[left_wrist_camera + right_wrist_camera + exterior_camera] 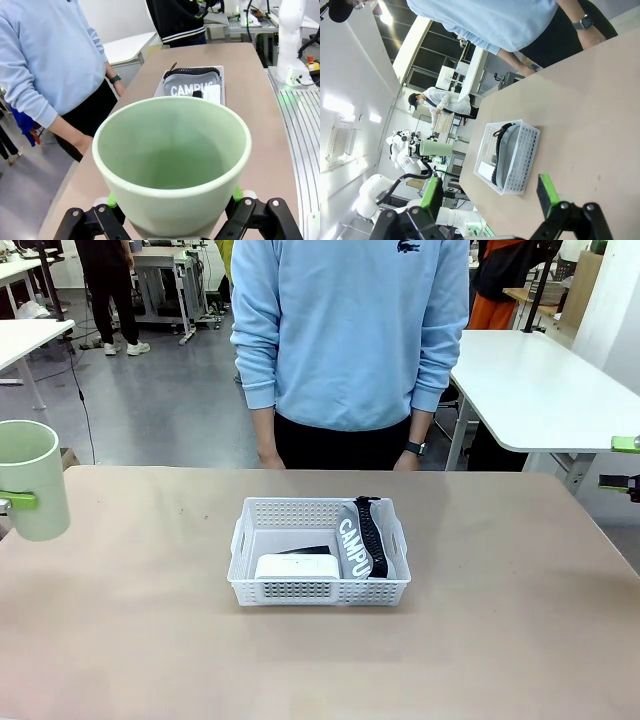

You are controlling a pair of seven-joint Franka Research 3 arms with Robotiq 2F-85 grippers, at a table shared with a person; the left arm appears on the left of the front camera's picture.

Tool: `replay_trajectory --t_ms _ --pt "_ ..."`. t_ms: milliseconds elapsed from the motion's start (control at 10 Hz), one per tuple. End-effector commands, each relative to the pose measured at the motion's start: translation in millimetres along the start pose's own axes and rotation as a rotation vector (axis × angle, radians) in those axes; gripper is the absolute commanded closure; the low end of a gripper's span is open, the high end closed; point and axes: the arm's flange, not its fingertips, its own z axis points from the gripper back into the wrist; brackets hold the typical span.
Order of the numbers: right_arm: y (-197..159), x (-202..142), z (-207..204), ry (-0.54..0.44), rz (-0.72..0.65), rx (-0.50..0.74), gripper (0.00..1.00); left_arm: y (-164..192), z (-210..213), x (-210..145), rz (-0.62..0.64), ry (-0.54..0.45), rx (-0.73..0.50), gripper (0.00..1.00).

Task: Efficiently arrange items inside the basket to fit them all.
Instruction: Pick up the Reusable plastic cup and place it inside the Organizing basket.

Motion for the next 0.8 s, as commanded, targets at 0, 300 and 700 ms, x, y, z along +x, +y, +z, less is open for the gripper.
replay_trajectory --t_ms 0,300,700 --pt "1 -2 2 0.005 0.017 0.006 0.00 3 4 5 -0.008 -0.012 0.014 0.69" --pt "1 -2 2 0.005 0.017 0.006 0.00 -39 -35 57 -0.046 0.148 -0.005 0.11" --pt "1 -2 2 0.005 0.017 0.006 0.00 -66 -192 162 -0.211 0.402 -0.207 0.11"
